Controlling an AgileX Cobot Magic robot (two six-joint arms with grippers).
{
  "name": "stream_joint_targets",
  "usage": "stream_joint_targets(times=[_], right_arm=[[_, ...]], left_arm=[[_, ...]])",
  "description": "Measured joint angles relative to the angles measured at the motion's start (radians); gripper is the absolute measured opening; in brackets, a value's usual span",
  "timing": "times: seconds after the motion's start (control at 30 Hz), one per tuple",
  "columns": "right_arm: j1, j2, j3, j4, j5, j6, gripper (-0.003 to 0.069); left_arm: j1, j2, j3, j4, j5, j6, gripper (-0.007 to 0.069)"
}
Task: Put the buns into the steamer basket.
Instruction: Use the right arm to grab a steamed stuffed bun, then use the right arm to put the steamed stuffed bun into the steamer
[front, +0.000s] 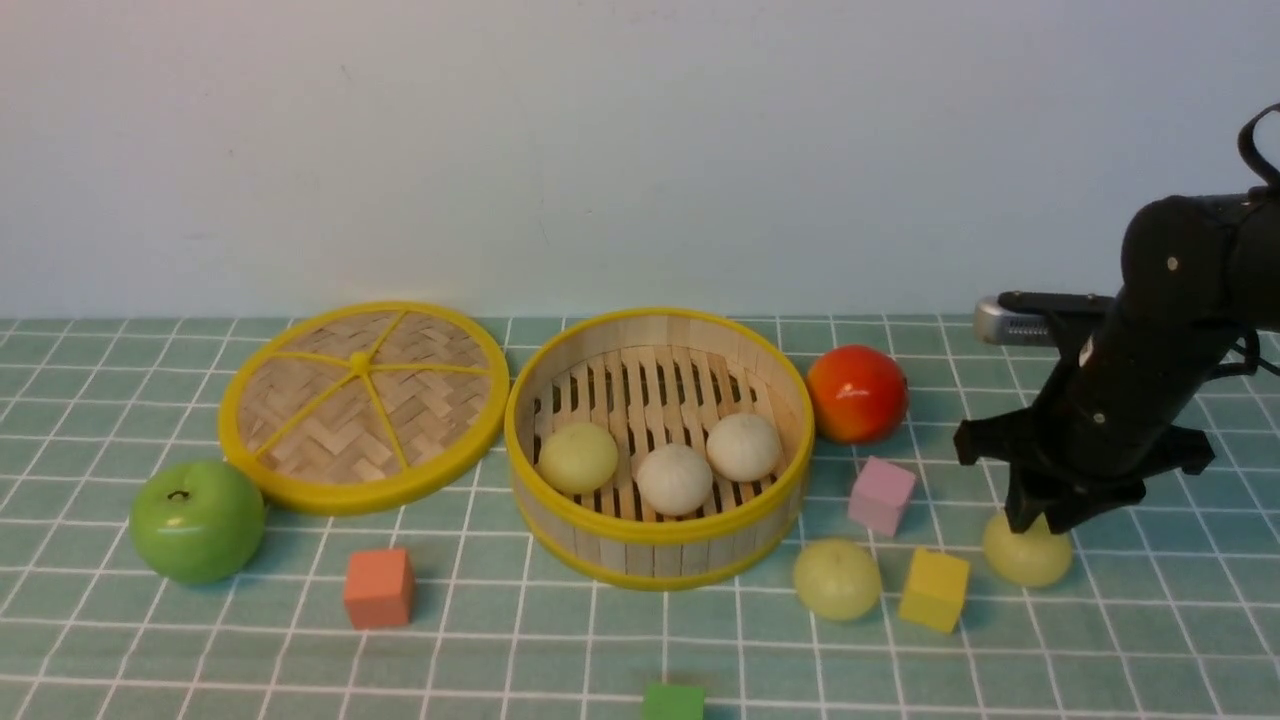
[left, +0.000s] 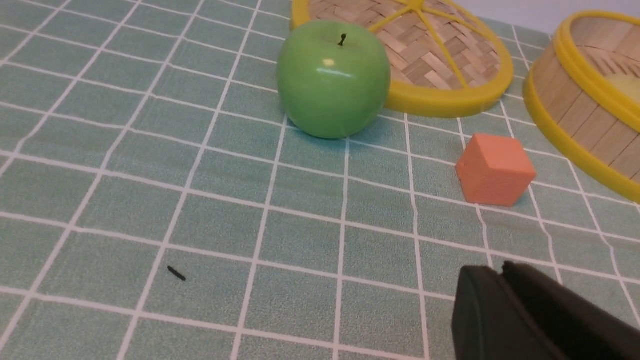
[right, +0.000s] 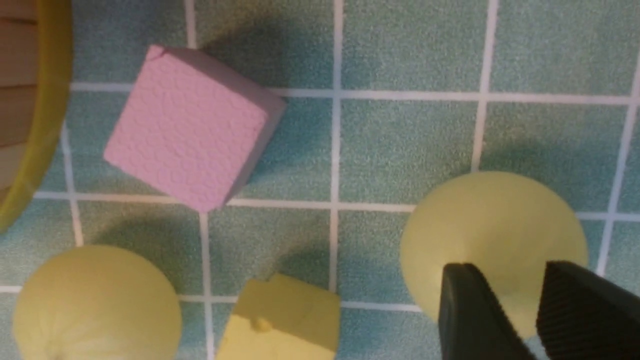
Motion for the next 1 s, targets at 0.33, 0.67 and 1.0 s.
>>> stream_joint_targets(times=[0.33,0.67,1.0], right_arm=[[0.000,0.038,-0.002,-0.035,-0.016,-0.013,0.0213],[0.000,0.039,-0.059,0.015,0.058,-0.095,0.0003],[0.041,0.019,-0.377,0.260,0.130,-0.212,0.0003]], left_arm=[[0.000,0.000,0.000,0.000,0.000,0.000,0.0071],[0.000,0.000,0.000,0.000,0.000,0.000,0.0081],[0.000,0.000,0.000,-0.005,0.000,0.000,0.0092]])
